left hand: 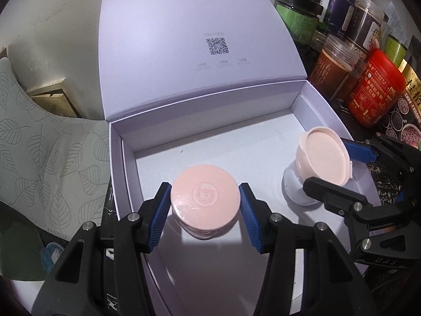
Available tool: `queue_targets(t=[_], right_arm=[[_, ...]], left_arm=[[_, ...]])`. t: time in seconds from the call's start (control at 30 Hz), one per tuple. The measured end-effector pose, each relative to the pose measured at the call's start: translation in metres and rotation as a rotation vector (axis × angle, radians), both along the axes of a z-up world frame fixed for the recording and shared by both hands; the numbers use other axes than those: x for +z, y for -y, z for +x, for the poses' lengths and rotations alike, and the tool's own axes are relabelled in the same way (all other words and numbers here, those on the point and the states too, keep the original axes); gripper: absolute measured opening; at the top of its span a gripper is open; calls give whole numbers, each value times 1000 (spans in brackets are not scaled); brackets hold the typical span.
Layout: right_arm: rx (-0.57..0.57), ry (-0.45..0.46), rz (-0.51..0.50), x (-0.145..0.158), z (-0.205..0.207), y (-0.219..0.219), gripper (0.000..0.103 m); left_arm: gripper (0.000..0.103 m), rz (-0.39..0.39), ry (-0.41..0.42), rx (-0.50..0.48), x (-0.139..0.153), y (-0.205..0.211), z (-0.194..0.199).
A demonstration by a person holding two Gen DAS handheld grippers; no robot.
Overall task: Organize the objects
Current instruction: 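Lower the pink-lidded jar into the white box while the right lowers the pink cup beside it, then open the left gripper releasing the jar while the right opens releasing the pink cup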
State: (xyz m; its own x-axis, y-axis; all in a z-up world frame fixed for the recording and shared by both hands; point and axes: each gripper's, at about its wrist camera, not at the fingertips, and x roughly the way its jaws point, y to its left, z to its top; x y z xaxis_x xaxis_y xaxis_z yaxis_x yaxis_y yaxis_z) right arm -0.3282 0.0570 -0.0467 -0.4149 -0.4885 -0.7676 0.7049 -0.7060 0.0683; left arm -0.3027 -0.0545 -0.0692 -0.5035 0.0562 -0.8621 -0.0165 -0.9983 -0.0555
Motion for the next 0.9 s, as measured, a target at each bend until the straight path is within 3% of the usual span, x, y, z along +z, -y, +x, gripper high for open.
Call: queue_targets(t=[0.9], right_arm=[[-7, 11, 13, 0, -2, -1, 60]], left_arm=[[52, -22, 23, -38, -19, 23, -3]])
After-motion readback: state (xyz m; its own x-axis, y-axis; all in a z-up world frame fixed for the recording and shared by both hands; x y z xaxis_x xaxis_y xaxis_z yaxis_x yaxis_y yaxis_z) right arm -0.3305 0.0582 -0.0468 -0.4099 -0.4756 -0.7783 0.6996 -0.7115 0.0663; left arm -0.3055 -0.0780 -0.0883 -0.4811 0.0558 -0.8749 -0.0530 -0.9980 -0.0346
